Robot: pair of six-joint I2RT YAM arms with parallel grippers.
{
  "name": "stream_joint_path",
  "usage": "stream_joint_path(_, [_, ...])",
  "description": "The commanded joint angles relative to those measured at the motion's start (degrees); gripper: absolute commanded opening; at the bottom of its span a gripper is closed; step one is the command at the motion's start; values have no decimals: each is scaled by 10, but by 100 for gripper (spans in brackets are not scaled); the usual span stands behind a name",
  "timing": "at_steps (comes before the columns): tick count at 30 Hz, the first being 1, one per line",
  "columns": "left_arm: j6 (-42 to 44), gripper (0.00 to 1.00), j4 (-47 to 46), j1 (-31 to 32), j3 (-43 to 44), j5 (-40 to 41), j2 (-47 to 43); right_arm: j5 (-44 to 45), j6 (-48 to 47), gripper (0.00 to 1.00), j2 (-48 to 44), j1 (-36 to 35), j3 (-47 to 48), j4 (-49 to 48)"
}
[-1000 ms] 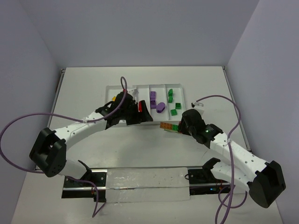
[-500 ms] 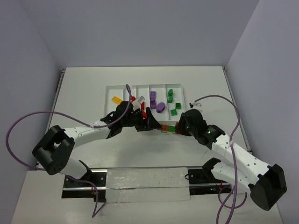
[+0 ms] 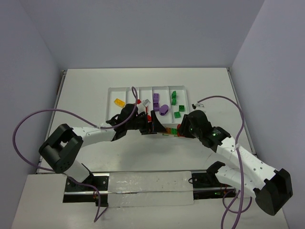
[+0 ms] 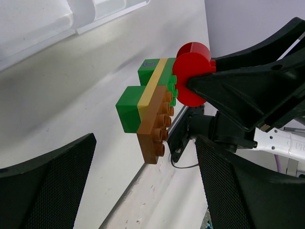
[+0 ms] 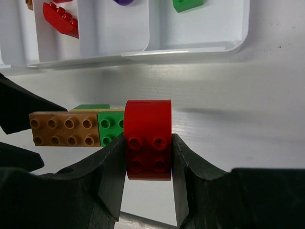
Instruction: Sort the legos into containers by color
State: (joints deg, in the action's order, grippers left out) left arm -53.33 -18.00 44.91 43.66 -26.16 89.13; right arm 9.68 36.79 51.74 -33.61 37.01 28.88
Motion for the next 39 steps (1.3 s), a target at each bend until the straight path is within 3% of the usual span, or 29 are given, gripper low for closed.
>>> stream_joint_path(1, [3, 93, -39, 2, 21, -26, 12, -7, -6, 0, -15, -4, 35, -2])
stream_joint_path(9, [-16, 90, -73, 11, 23, -52, 26, -24, 0, 0, -19, -4, 38, -10])
stream_joint_path(22, [-46, 75, -96, 17, 18, -49, 45, -42, 7, 0, -30, -6, 34, -16])
stream_joint_path(31, [-93, 65, -160, 17, 2, -60, 64, -49, 16, 0, -27, -16, 23, -28])
stream_joint_path(39, [-91, 52, -145, 17, 6, -55, 65, -40, 14, 0, -33, -16, 23, -21])
